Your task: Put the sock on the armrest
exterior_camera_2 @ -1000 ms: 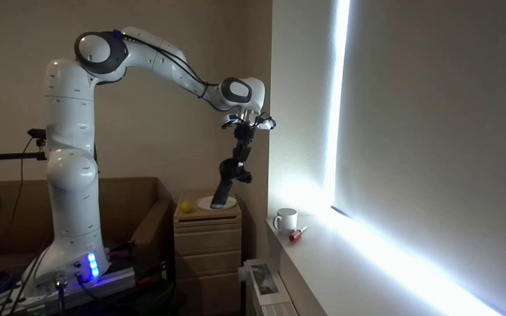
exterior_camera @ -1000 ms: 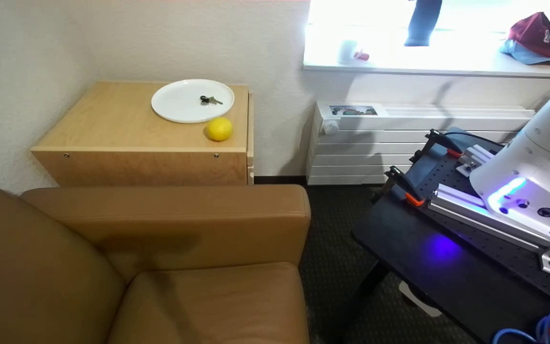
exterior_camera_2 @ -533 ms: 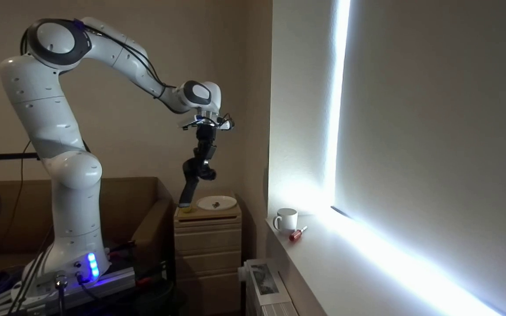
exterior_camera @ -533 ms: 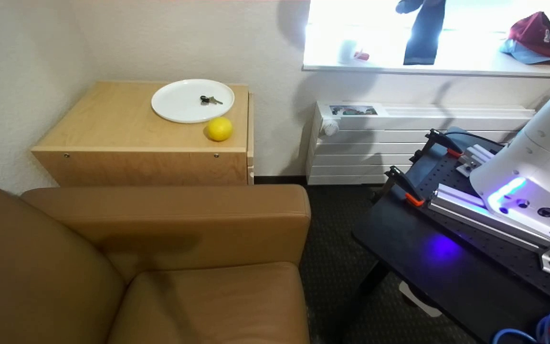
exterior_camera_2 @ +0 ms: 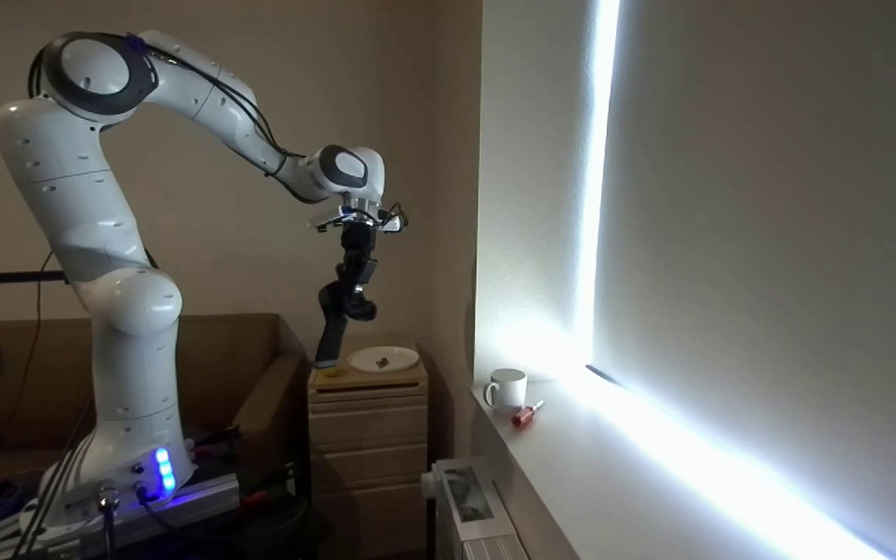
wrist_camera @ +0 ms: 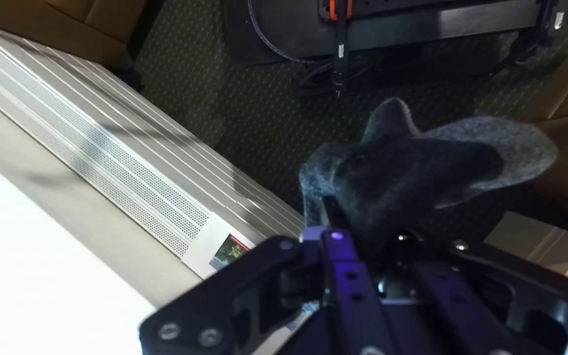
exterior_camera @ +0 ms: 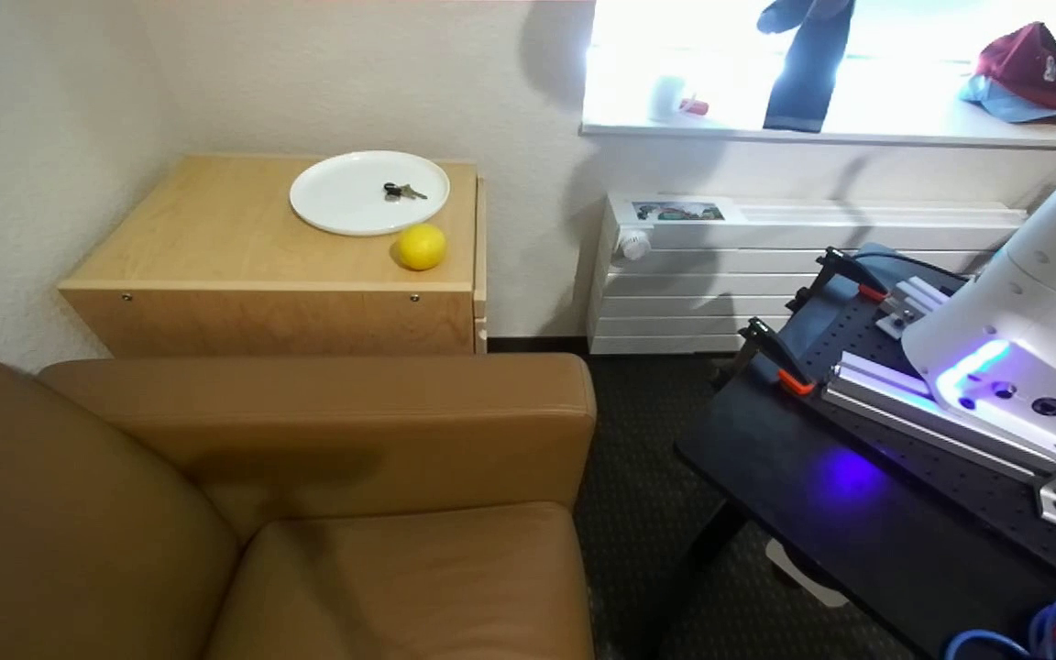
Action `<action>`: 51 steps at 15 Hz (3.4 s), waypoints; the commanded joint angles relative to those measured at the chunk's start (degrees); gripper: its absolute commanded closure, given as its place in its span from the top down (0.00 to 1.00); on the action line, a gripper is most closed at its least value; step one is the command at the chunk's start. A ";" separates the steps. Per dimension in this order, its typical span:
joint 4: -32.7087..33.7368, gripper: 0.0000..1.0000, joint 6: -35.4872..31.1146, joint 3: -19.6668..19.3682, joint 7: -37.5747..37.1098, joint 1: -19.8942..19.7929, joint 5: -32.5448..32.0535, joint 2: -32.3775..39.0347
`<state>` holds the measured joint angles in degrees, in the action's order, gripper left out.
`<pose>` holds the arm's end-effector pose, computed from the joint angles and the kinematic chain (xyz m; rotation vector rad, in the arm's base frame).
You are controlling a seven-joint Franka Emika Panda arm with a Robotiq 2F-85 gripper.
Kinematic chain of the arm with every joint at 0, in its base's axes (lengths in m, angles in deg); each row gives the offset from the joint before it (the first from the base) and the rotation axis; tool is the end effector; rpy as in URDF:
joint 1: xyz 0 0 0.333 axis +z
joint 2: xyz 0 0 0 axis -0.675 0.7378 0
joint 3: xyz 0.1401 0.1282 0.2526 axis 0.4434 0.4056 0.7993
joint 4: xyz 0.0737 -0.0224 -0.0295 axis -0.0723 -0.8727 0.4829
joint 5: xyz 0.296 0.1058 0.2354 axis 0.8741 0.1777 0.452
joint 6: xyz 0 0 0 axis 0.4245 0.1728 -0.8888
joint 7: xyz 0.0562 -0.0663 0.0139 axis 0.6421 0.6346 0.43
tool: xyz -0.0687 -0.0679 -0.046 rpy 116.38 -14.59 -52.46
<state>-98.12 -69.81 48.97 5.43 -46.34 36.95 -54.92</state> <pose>0.4136 -0.0865 0.4473 2.8958 -0.1016 -0.4129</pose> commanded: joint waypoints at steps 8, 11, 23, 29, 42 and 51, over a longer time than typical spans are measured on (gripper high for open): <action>-7.38 0.03 -0.79 20.05 -0.18 21.49 10.48 -11.36; -6.31 0.10 0.04 21.43 -0.80 22.87 11.92 -11.06; -3.57 0.03 -19.49 27.07 -7.00 26.43 27.09 4.59; -2.25 0.03 -33.72 31.11 -20.64 26.78 14.49 10.05; 0.26 0.03 -55.05 29.07 -42.20 26.30 8.72 22.90; -0.46 0.10 -54.77 24.13 -55.41 28.75 -4.63 27.36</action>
<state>-98.51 -124.53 74.97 -50.75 -19.49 31.35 -27.32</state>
